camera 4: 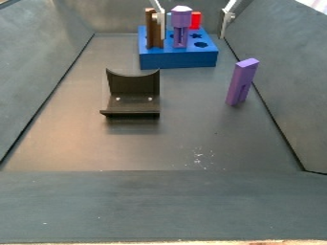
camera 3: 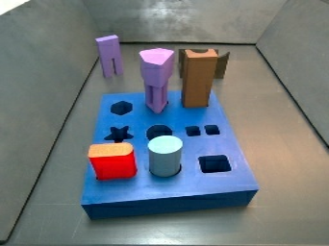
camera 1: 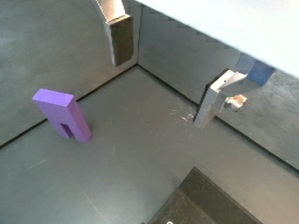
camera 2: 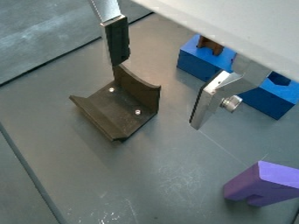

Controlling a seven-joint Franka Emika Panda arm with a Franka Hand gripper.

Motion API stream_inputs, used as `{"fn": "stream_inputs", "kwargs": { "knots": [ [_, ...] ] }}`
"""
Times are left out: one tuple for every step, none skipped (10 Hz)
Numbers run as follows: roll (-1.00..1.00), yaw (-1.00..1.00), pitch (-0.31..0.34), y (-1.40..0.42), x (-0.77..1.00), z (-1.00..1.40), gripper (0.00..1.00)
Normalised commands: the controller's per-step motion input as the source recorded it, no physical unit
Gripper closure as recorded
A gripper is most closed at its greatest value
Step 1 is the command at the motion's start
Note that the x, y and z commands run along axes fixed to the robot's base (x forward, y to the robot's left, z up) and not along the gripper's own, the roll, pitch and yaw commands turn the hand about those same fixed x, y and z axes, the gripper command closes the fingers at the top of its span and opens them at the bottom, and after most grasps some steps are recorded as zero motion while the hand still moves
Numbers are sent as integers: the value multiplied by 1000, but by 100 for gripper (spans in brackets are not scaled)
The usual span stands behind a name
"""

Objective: Pick up the double-square object. Move to above the board. Insert the double-square object.
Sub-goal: Pick up the double-square object.

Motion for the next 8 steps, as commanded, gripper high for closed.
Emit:
{"fn": "stream_inputs", "kwargs": {
  "knots": [
    [0,86,0,0,0,-77,0],
    [29,340,-123,-117,-377,-206,0],
    [131,360,-326,-246,-723,-314,0],
    [160,329,-289,-183,-843,-389,0],
    [154,360,-269,-200,-831,-369,0],
    [157,409,-251,-226,-800,-354,0],
    [80,380,-274,-217,-820,-243,0],
    [103,389,-294,-240,-794,-80,0]
  ]
}}
